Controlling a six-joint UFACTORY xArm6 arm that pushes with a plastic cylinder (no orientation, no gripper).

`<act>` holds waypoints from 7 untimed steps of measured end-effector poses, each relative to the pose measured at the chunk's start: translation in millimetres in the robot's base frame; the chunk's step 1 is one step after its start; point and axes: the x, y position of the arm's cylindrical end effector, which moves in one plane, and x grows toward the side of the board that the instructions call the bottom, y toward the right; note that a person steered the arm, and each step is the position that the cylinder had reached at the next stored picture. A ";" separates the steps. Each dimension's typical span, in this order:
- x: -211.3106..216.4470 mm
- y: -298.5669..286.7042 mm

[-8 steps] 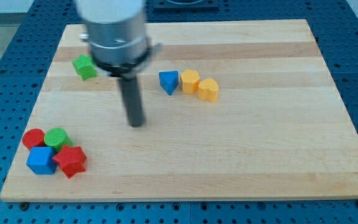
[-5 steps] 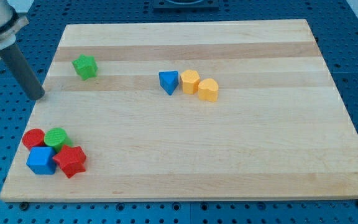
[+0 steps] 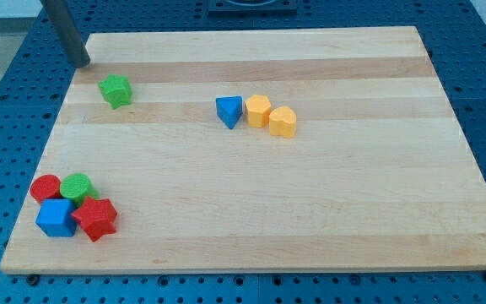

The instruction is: Move the green star diagonal to the top right of the green circle

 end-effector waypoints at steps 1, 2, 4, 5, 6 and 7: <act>15.7 40.4; 56.0 94.9; 124.8 131.8; 95.9 112.1; 64.0 110.8; 47.8 93.0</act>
